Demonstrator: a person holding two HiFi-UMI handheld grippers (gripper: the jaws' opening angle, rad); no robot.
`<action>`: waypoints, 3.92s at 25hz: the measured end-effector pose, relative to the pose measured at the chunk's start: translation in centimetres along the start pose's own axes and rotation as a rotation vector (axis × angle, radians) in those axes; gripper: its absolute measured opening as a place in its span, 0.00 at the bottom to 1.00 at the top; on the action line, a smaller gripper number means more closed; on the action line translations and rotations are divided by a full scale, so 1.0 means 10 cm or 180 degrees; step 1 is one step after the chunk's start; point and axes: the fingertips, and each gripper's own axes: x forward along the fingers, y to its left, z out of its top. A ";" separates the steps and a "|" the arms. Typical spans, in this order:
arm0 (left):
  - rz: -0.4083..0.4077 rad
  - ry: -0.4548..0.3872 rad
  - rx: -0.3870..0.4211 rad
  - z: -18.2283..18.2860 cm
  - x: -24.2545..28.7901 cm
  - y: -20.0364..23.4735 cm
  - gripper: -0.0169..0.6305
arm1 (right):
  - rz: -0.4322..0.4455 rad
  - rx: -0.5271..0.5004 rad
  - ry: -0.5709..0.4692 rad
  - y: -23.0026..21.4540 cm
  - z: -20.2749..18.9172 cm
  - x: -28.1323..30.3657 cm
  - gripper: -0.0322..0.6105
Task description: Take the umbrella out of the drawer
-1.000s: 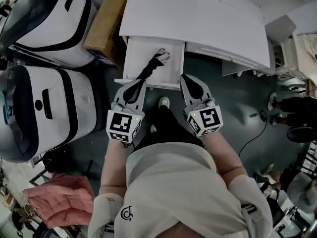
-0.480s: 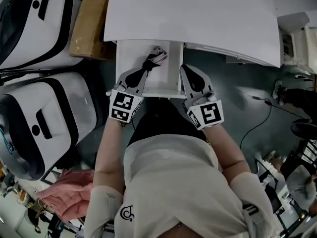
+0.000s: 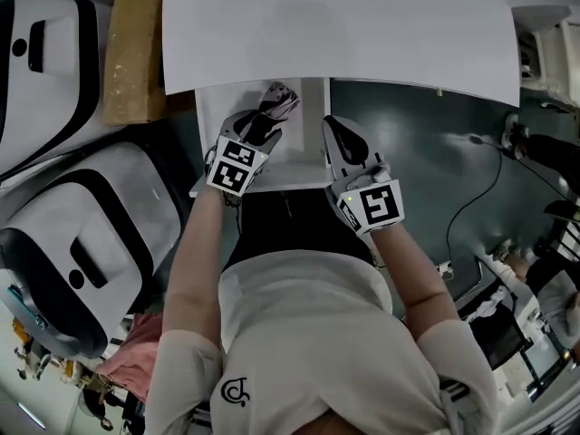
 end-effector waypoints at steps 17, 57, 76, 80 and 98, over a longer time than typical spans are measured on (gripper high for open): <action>-0.0297 0.0920 -0.0069 -0.74 1.04 0.27 0.61 | -0.0470 0.0140 0.0250 -0.17 -0.55 0.20 0.06; 0.0266 0.0535 0.0270 -0.12 0.34 0.00 0.39 | -0.0576 0.0401 0.0198 -0.10 -0.21 -0.08 0.06; 0.0680 -0.0931 0.0550 1.31 -1.43 -0.48 0.39 | -0.0465 -0.0157 -0.0390 0.17 1.08 -0.49 0.06; 0.0749 -0.1279 0.0595 1.60 -1.81 -0.56 0.39 | -0.0450 -0.0252 -0.0542 0.23 1.33 -0.57 0.06; 0.1218 -0.2533 0.0503 2.00 -3.45 -0.40 0.39 | -0.0137 -0.0542 -0.0979 0.70 2.07 -0.62 0.06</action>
